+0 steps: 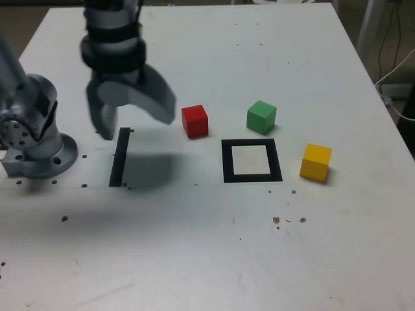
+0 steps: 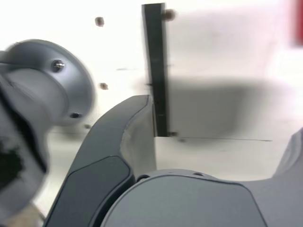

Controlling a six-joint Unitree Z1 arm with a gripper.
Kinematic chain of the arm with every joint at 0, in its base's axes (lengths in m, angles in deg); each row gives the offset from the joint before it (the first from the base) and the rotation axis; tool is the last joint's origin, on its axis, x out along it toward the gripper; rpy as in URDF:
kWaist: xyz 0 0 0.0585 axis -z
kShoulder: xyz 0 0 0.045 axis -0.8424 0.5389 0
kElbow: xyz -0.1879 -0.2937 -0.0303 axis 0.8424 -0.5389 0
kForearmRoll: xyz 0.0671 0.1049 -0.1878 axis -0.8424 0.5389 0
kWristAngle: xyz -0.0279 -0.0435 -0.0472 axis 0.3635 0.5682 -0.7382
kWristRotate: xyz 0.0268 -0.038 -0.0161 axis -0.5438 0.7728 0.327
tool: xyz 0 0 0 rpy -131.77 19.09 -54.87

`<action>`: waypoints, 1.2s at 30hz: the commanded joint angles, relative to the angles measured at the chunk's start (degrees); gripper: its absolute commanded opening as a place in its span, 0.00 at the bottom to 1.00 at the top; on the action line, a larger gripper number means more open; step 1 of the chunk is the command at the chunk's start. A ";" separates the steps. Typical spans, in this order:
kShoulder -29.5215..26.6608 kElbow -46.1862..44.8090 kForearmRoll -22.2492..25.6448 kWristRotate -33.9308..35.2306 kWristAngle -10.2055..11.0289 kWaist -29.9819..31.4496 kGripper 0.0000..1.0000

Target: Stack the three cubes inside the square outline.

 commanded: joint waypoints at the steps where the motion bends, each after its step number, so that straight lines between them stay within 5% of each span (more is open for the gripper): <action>1: 0.95 0.94 -0.08 0.10 -0.09 -1.07 0.98; 15: 11.91 9.15 -1.26 -0.69 6.26 -9.83 0.97; 28: 19.76 12.23 -2.20 -2.00 6.57 -12.27 0.93; 36: 22.75 12.64 -2.78 -3.74 4.57 -13.30 0.81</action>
